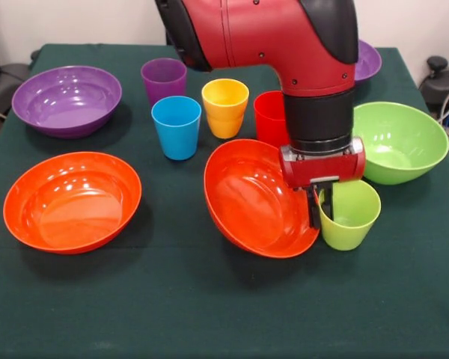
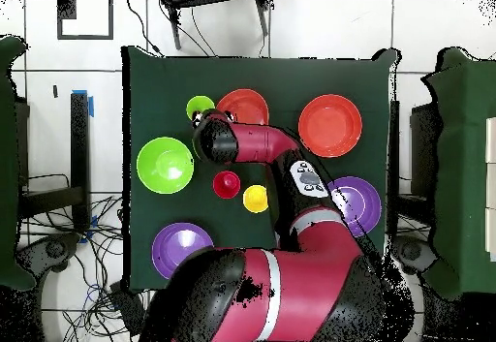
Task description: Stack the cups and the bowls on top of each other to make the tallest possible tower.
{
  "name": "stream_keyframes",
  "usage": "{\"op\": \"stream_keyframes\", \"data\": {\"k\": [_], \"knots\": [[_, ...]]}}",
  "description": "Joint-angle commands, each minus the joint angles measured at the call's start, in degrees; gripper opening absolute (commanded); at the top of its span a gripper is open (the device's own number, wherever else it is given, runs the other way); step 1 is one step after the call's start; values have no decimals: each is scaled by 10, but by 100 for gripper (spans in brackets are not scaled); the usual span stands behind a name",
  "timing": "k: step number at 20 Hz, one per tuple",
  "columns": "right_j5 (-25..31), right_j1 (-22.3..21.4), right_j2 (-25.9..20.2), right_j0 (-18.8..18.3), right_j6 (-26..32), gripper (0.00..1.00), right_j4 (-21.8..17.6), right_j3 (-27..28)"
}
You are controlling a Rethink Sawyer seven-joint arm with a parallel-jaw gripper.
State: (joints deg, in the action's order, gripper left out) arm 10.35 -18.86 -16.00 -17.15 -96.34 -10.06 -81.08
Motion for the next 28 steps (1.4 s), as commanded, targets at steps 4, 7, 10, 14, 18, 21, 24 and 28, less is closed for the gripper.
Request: {"op": "stream_keyframes", "data": {"k": [4,7,10,14,18,21,24,28], "knots": [[30,22,-45,-4,15,0,-39,37],[47,18,-52,-9,21,0,-32,43],[63,16,-56,-7,24,0,-26,52],[91,7,-40,17,7,0,-10,70],[103,1,-16,43,-15,0,-5,84],[88,5,-12,46,-21,0,-11,79],[85,9,1,57,-25,0,-15,87],[117,12,36,91,-21,0,-22,118]]}}
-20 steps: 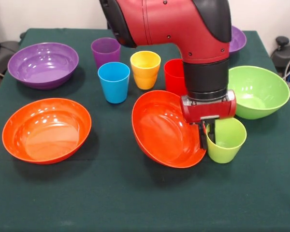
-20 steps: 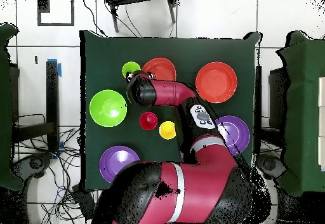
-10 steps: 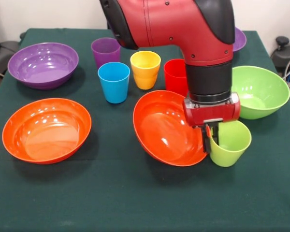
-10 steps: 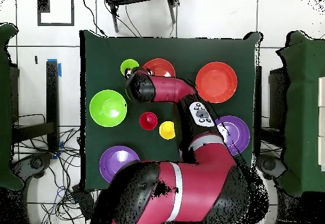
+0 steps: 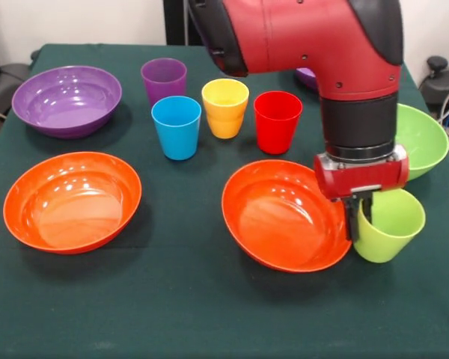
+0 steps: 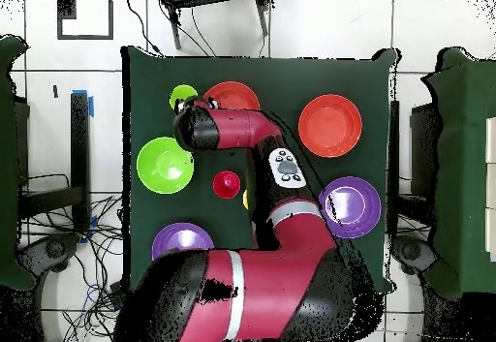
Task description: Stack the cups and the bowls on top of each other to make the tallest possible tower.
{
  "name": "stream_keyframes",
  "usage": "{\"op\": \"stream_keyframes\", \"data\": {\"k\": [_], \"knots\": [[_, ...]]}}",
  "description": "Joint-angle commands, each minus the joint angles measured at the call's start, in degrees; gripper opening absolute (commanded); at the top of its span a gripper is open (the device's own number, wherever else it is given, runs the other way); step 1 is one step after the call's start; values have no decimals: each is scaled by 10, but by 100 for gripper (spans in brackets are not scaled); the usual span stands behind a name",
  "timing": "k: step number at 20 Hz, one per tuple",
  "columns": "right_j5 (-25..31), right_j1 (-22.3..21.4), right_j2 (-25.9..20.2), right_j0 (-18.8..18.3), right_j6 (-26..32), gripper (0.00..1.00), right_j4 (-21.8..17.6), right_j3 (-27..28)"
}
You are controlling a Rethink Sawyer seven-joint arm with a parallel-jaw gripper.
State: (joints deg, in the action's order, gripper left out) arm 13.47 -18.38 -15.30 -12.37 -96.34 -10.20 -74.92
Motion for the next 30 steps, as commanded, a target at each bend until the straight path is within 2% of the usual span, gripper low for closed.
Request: {"op": "stream_keyframes", "data": {"k": [1,7,9,18,30], "knots": [[92,9,35,52,-20,0,-21,65],[143,23,35,92,24,0,-31,127],[185,33,28,100,49,0,-32,175],[263,31,11,95,94,0,-43,228],[259,65,-37,56,204,0,-85,270]]}}
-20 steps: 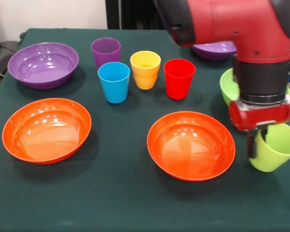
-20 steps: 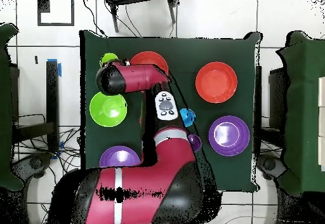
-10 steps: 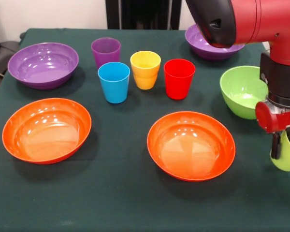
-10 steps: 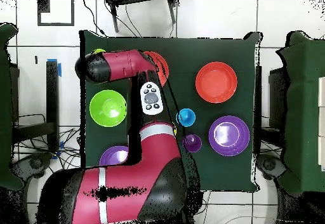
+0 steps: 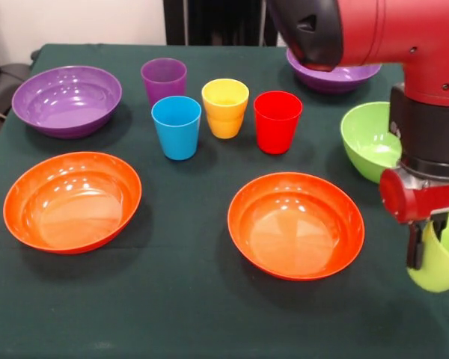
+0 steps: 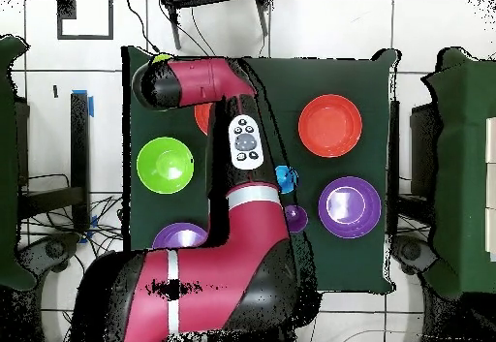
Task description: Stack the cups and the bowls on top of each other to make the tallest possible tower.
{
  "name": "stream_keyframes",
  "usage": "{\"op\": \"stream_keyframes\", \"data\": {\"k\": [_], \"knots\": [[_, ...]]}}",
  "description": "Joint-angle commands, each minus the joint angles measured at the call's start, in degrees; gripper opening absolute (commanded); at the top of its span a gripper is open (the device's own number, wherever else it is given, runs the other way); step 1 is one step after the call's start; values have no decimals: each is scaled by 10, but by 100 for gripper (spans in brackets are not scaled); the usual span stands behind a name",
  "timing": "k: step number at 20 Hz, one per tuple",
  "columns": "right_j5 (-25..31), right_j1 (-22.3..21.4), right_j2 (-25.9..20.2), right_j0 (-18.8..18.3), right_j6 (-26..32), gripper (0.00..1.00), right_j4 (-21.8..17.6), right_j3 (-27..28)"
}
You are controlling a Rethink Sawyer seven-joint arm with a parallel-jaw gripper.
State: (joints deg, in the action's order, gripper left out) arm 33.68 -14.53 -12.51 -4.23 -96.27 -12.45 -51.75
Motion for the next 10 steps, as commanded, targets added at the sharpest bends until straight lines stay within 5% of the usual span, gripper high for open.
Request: {"op": "stream_keyframes", "data": {"k": [1,10], "knots": [[61,32,-66,-30,211,0,-67,41],[41,40,-83,-70,268,0,-107,8]]}}
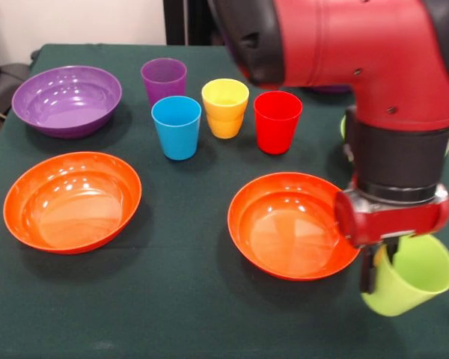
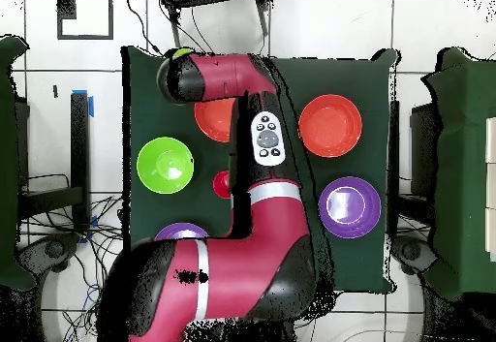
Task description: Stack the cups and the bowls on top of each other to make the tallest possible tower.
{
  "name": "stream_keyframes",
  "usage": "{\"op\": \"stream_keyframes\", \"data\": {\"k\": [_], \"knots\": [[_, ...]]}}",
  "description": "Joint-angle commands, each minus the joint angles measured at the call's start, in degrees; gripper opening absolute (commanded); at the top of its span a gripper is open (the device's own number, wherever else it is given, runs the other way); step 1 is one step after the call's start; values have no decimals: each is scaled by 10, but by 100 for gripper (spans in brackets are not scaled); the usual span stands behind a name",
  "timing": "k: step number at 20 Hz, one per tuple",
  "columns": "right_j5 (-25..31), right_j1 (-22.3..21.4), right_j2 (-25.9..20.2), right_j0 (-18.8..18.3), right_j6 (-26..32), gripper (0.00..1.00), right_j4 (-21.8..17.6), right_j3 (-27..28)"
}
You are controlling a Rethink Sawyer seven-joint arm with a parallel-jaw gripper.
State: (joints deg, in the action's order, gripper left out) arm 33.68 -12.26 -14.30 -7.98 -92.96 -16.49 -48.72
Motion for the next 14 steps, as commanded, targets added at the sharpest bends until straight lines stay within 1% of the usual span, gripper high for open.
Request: {"op": "stream_keyframes", "data": {"k": [1,5,7,10,14], "knots": [[38,18,-67,-34,236,0,-69,-24],[13,22,-76,-50,245,0,-83,-42],[1,33,-86,-58,248,0,-90,-40],[7,42,-90,-57,245,0,-97,-26],[15,45,-94,-59,241,0,-104,-23]]}}
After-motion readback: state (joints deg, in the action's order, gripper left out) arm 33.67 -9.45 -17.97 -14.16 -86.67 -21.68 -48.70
